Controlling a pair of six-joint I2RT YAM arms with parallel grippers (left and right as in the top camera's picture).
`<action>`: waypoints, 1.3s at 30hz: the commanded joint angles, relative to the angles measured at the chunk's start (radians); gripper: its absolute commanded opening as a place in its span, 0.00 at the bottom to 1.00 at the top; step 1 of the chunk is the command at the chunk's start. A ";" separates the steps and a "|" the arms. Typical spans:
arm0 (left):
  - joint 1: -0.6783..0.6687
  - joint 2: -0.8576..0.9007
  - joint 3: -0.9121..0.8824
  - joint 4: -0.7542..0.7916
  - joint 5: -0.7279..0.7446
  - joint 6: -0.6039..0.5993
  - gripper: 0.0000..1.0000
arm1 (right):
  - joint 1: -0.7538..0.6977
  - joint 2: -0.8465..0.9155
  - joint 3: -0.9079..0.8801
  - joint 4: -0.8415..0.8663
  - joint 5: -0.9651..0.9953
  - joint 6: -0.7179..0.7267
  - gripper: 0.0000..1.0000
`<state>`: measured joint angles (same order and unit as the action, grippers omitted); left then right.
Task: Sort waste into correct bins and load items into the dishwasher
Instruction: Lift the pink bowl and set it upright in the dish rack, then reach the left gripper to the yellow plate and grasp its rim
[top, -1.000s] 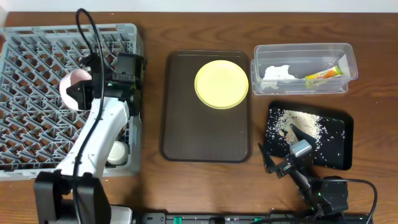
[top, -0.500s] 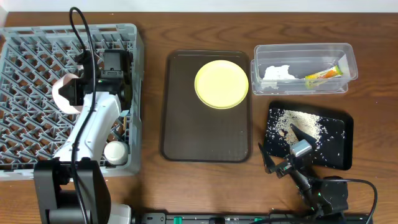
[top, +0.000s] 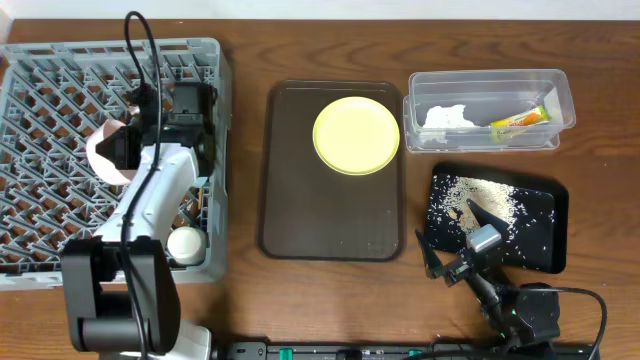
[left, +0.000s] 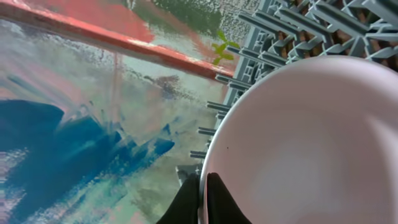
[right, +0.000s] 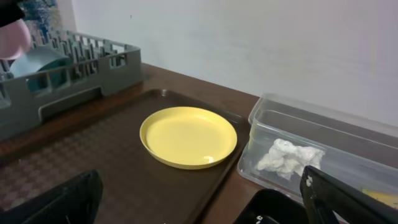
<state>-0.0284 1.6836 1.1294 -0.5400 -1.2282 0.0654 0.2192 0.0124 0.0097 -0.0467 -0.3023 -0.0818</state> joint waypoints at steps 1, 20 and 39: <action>-0.021 0.033 -0.017 0.009 0.068 0.011 0.07 | -0.003 -0.006 -0.004 0.001 -0.001 -0.009 0.99; -0.139 0.023 -0.017 0.008 0.064 0.032 0.12 | -0.003 -0.006 -0.005 0.001 -0.001 -0.009 0.99; -0.410 -0.427 -0.016 -0.001 0.470 0.027 0.65 | -0.003 -0.006 -0.005 0.002 -0.001 -0.009 0.99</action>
<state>-0.3740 1.3067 1.1160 -0.5346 -0.9977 0.1047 0.2192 0.0124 0.0097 -0.0467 -0.3023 -0.0818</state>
